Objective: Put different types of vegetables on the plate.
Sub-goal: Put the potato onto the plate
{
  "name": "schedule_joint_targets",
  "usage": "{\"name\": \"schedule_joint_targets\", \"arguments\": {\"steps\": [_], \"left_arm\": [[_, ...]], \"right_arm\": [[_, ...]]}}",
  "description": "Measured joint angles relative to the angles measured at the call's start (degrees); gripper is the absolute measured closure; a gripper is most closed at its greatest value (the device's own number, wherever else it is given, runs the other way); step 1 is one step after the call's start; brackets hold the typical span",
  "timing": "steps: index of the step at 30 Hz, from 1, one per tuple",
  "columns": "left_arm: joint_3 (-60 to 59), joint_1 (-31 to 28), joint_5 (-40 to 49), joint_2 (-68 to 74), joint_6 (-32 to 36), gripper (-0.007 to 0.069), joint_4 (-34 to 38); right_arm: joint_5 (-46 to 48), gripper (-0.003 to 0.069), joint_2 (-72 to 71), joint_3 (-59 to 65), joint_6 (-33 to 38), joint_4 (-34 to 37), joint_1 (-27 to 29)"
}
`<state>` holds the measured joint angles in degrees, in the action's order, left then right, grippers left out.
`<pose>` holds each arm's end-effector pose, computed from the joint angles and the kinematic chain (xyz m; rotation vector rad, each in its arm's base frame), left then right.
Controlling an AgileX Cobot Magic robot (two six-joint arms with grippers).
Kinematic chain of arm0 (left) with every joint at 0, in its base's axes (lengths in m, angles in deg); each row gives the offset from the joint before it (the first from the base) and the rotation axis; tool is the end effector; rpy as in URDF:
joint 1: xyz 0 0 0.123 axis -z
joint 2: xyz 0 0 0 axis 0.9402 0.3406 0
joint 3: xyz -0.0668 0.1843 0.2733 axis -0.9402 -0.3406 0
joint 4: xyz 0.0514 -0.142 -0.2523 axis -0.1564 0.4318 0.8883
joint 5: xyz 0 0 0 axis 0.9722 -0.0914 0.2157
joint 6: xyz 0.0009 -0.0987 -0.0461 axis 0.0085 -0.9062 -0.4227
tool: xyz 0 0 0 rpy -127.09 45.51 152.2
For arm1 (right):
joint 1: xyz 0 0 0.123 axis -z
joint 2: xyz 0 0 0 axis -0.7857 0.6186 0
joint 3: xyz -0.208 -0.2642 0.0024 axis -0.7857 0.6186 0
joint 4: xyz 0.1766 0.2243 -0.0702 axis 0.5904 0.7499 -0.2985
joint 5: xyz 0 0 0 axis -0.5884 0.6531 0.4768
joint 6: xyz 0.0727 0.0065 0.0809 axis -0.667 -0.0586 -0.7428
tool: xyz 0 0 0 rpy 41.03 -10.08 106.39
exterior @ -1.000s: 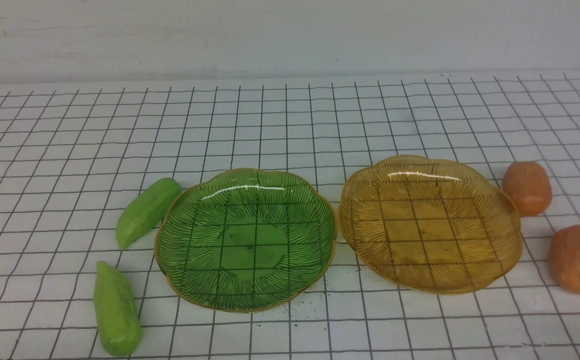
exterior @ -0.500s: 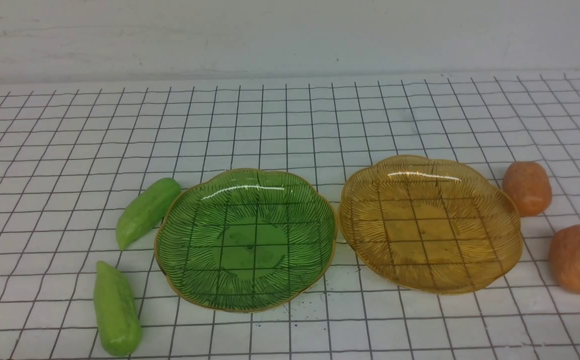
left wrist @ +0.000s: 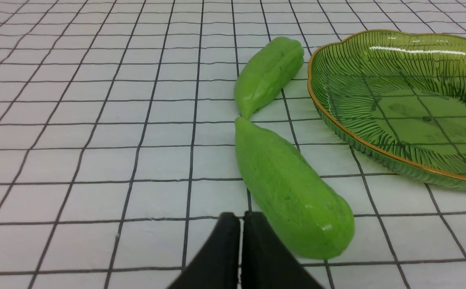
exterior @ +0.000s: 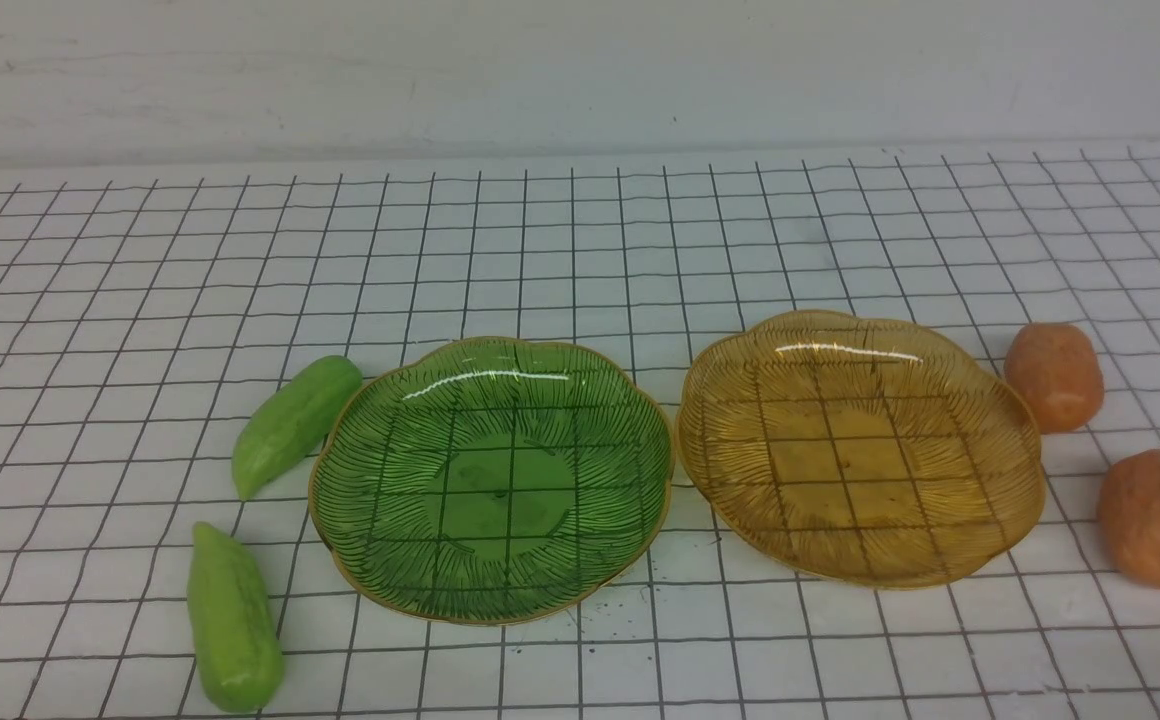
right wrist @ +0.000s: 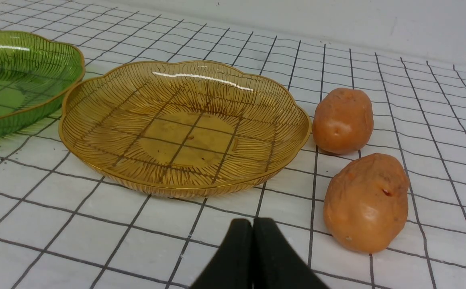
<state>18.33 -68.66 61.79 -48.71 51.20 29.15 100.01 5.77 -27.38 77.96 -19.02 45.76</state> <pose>0.0603 -0.0024 0.1637 0.0005 1.8780 -0.0448 0.0592 0.0143 0.1656 -0.2804 1.8611 0.0438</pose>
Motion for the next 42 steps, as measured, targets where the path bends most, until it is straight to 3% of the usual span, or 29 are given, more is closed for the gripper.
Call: {"name": "schedule_joint_targets", "arguments": {"steps": [9, 12, 15, 17, 19, 22, 26, 34, 37, 42], "left_arm": [[0.00, 0.00, 0.00, 0.00, -0.19, 0.0632, 0.62], [0.00, 0.00, 0.00, 0.00, -4.48, 0.0632, 10.88], [-0.04, 0.00, 0.20, 0.00, -11.34, 0.0632, 26.42], [-0.04, 0.00, 0.19, 0.00, -16.41, 0.0632, 40.14], [-0.04, 0.00, 0.04, 0.00, -17.21, 0.0632, 49.96], [-0.04, 0.00, -0.16, 0.00, -14.07, 0.0632, 55.16], [-0.04, 0.00, -1.28, 0.00, -9.06, 0.0632, 57.18], [8.30, 0.00, 4.49, 4.11, -1.16, 0.0631, 56.48], [13.77, 0.00, 10.30, 10.45, 1.89, 0.0631, 52.25], [21.57, 0.00, 24.29, 24.03, 4.51, 0.0631, 41.44]], "right_arm": [[0.00, 0.0674, 0.00, 0.00, 0.00, 0.00, 0.00], [-0.21, 0.0674, 0.00, 0.00, -0.90, 1.94, 0.00], [-0.72, 0.0674, 0.00, 0.19, -5.24, 10.61, 0.00], [-1.32, 0.0674, 0.00, 0.47, -12.11, 24.00, 0.00], [-2.38, 0.0674, 0.00, 0.37, -16.49, 36.03, 0.00], [-3.06, 0.0674, 0.00, 0.37, -17.61, 44.62, 0.00], [-2.09, 0.0674, 0.00, 0.08, -15.88, 49.18, 0.00], [1.77, 0.0674, 3.49, -15.36, -2.88, 44.38, 0.00], [6.74, 0.0674, 10.93, -22.09, -2.53, 35.96, 0.00], [23.19, 0.0674, 27.41, -30.73, -7.47, 19.78, 0.00]]}}
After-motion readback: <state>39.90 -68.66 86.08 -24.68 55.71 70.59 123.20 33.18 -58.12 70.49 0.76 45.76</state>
